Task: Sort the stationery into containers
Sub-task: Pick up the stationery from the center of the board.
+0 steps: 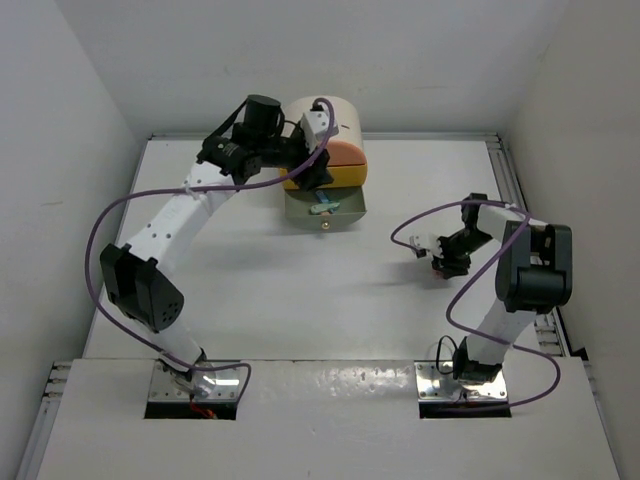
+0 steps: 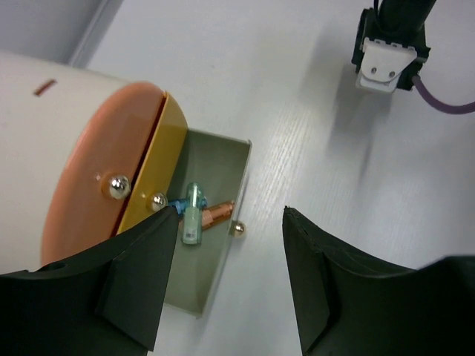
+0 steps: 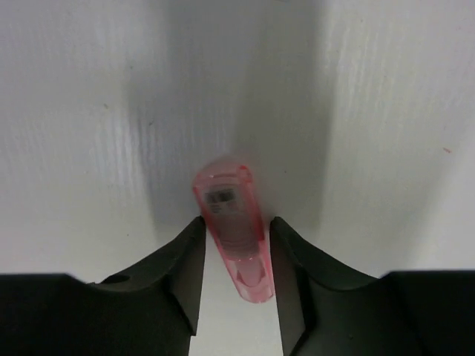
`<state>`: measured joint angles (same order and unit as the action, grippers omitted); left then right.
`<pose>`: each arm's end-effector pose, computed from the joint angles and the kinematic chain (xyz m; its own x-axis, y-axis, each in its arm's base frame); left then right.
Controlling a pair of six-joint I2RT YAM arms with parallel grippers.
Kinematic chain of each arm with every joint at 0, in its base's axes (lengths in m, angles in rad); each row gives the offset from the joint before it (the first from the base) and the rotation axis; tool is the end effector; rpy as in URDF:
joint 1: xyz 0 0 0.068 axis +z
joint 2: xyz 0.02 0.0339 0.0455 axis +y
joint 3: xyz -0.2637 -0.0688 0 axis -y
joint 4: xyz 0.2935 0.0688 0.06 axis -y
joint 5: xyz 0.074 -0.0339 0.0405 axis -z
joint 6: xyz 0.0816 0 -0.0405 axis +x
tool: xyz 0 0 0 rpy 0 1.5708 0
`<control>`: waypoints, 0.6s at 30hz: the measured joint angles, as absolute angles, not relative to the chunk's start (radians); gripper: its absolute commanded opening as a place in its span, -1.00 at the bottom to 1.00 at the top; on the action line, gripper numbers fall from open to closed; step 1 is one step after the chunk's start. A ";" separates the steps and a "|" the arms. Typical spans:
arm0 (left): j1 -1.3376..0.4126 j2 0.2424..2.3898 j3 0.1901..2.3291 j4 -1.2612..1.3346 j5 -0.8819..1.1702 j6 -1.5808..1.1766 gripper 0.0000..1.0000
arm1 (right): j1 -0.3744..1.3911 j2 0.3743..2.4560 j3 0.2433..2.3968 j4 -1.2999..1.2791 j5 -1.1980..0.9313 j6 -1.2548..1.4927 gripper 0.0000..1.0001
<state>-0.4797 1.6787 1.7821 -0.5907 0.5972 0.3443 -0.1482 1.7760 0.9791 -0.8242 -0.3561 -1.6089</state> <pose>0.3861 -0.2526 0.3994 -0.1134 0.3736 -0.9206 0.9144 0.4017 0.0504 0.3150 -0.0183 0.0534 -0.1180 -0.9293 -0.3498 -0.9930 0.1121 0.0370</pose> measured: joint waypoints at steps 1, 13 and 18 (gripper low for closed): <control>-0.471 1.678 1.768 -0.591 0.609 0.337 0.29 | -0.144 1.777 0.980 -0.828 -0.350 -1.609 -0.41; -0.289 1.519 1.464 -0.501 0.669 0.253 0.22 | 0.076 1.653 1.047 -0.812 -0.384 -1.371 -1.00; -0.213 1.475 1.386 -0.435 0.688 0.206 0.22 | 0.290 1.591 1.211 -0.699 -0.390 -1.128 -1.00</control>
